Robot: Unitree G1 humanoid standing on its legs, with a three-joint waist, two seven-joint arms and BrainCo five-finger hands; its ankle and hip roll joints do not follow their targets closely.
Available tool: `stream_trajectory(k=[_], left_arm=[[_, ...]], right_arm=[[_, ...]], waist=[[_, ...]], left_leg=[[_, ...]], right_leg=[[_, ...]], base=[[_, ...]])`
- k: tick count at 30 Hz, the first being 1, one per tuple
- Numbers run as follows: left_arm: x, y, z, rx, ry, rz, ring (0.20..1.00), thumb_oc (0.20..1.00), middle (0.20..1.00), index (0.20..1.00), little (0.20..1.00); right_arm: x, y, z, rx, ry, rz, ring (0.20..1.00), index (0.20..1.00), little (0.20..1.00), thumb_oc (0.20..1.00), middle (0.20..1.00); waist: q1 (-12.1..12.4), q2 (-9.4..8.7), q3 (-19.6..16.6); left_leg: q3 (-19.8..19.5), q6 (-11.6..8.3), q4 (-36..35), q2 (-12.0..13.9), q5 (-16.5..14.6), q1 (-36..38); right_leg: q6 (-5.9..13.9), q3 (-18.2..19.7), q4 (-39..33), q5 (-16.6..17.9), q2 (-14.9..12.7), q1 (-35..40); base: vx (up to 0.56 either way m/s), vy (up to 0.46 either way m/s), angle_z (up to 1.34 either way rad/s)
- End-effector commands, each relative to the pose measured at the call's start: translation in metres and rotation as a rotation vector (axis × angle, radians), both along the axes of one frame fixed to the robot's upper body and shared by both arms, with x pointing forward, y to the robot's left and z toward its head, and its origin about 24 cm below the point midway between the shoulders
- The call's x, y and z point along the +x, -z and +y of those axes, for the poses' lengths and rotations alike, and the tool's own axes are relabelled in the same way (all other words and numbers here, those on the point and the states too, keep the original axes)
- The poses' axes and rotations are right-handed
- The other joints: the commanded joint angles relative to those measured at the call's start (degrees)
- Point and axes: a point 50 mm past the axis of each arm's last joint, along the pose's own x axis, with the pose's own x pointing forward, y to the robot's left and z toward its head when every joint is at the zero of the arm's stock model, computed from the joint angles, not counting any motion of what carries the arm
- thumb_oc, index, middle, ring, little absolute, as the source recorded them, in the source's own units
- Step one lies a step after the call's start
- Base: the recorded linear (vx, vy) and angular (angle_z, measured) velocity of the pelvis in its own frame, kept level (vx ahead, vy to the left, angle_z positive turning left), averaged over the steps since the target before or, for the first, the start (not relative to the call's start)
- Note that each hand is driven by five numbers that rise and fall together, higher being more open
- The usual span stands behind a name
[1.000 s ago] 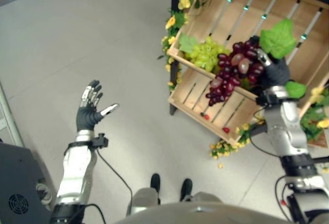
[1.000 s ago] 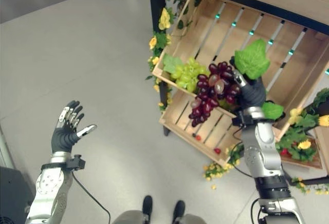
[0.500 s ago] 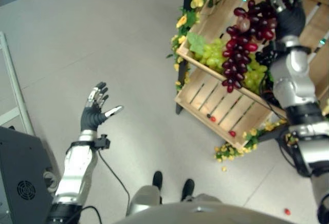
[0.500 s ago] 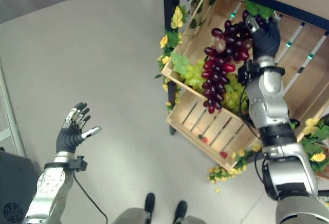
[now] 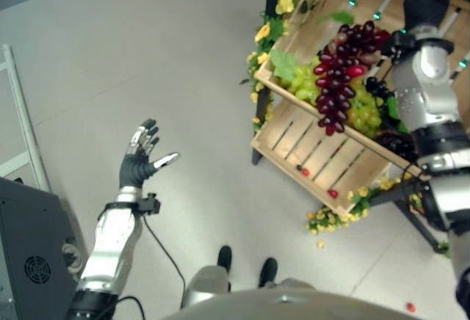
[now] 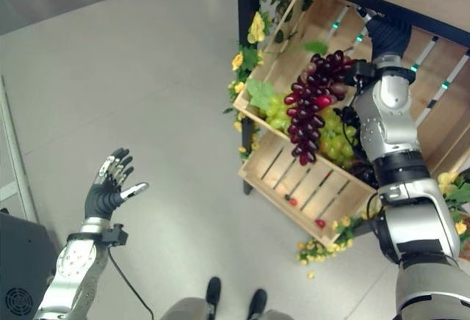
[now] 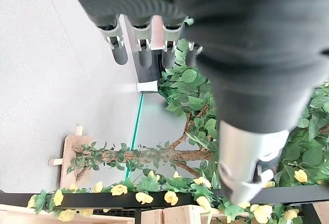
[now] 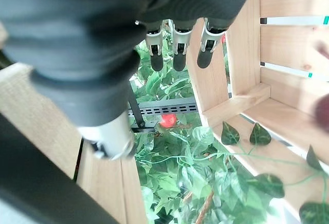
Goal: Pick up the fruits from the basket on one side to the basket on the other side
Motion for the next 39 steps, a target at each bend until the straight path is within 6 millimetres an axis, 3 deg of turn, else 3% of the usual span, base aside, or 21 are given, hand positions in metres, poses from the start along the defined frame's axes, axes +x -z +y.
stream_trajectory(k=[1, 8, 11, 14, 16, 17, 18, 25, 32, 39], left_arm=[[-0.004, -0.013, 0.01, 0.04, -0.009, -0.052, 1.0, 1.0, 1.0, 1.0, 1.0], [-0.004, -0.013, 0.009, 0.039, -0.015, -0.054, 1.0, 1.0, 1.0, 1.0, 1.0], [-0.002, -0.014, 0.009, 0.035, -0.025, -0.064, 1.0, 1.0, 1.0, 1.0, 1.0], [-0.002, -0.013, 0.008, 0.033, -0.032, -0.067, 1.0, 1.0, 1.0, 1.0, 1.0], [-0.003, -0.013, 0.011, 0.034, -0.048, -0.07, 1.0, 1.0, 1.0, 1.0, 1.0], [-0.004, -0.013, 0.01, 0.036, -0.046, -0.068, 1.0, 1.0, 1.0, 1.0, 1.0], [-0.004, -0.012, 0.01, 0.034, -0.053, -0.073, 1.0, 1.0, 1.0, 1.0, 1.0], [-0.008, -0.015, 0.018, 0.045, -0.108, -0.099, 1.0, 1.0, 1.0, 1.0, 1.0], [-0.015, -0.014, 0.025, 0.055, -0.154, -0.105, 1.0, 1.0, 1.0, 1.0, 1.0], [-0.023, -0.013, 0.033, 0.056, -0.19, -0.104, 1.0, 1.0, 1.0, 1.0, 1.0]], right_arm=[[-0.011, -0.022, -0.003, -0.06, 0.031, -0.101, 1.0, 1.0, 1.0, 1.0, 1.0], [-0.015, -0.022, 0.001, -0.105, 0.052, -0.113, 1.0, 1.0, 1.0, 1.0, 1.0], [-0.024, -0.015, 0.01, -0.108, -0.019, -0.147, 1.0, 1.0, 1.0, 1.0, 1.0], [-0.035, 0.005, 0.011, -0.107, -0.09, -0.132, 1.0, 1.0, 1.0, 1.0, 1.0], [-0.052, 0.032, 0.013, -0.144, -0.188, -0.094, 1.0, 1.0, 1.0, 1.0, 1.0], [-0.054, 0.034, 0.012, -0.143, -0.187, -0.091, 1.0, 1.0, 1.0, 1.0, 1.0], [-0.066, 0.056, 0.012, -0.14, -0.243, -0.047, 1.0, 1.0, 1.0, 1.0, 1.0], [-0.113, 0.097, 0.011, -0.111, -0.32, -0.01, 1.0, 1.0, 1.0, 1.0, 1.0], [-0.145, 0.13, 0.011, -0.065, -0.391, 0.087, 1.0, 1.0, 1.0, 1.0, 1.0], [-0.157, 0.147, 0.01, -0.02, -0.42, 0.149, 1.0, 1.0, 1.0, 1.0, 1.0]], waist=[[0.1, -3.52, -2.6], [-0.1, -3.3, -2.2], [-0.4, -3.08, -1.9], [-0.7, -3.12, -2.0], [-1.3, -3.16, -2.2], [-1.2, -3.21, -2.3], [-1.6, -3.17, -2.4], [-3.0, -2.93, -3.0], [-4.8, -2.86, -3.8], [-5.9, -2.63, -4.9]], left_leg=[[1.3, -0.74, 2.6, -0.5, -5.4, 0.9], [1.3, -0.72, 2.7, -0.5, -5.5, 0.8], [1.2, -0.76, 3.0, -0.6, -5.6, 0.5], [1.1, -0.71, 3.0, -0.7, -5.6, 0.6], [1.0, -0.7, 2.8, -0.7, -5.6, 0.8], [1.0, -0.7, 2.7, -0.7, -5.6, 0.8], [0.9, -0.71, 2.5, -0.7, -5.6, 0.9], [0.7, -0.67, 2.0, -0.8, -5.9, 1.7], [1.0, -0.79, 2.0, -0.8, -6.2, 2.6], [2.3, -0.61, 1.0, -0.6, -6.2, 4.0]], right_leg=[[7.28, 0.6, 2.0, -3.9, -3.6, 1.5], [7.18, 0.7, 2.1, -3.9, -3.7, 1.2], [7.26, 0.7, 2.3, -3.9, -3.8, 1.0], [7.32, 0.5, 2.2, -3.9, -3.9, 1.2], [7.45, 0.2, 2.1, -4.0, -4.0, 1.5], [7.46, 0.2, 2.1, -4.0, -4.0, 1.5], [7.52, -0.1, 1.9, -4.0, -4.0, 1.8], [7.64, -0.4, 1.7, -4.2, -4.1, 2.6], [7.74, 0.1, 1.8, -4.1, -4.1, 3.1], [7.98, 1.3, 2.2, -3.8, -4.0, 3.2]], base=[[0.0, 0.0, 0.0], [0.0, 0.0, 0.0], [0.0, 0.0, 0.0], [0.0, 0.0, 0.0], [0.03, 0.001, 0.05], [0.04, -0.001, 0.13], [0.02, -0.002, 0.1], [0.01, -0.001, 0.02], [0.01, 0.005, 0.01], [-0.01, 0.014, -0.06]])
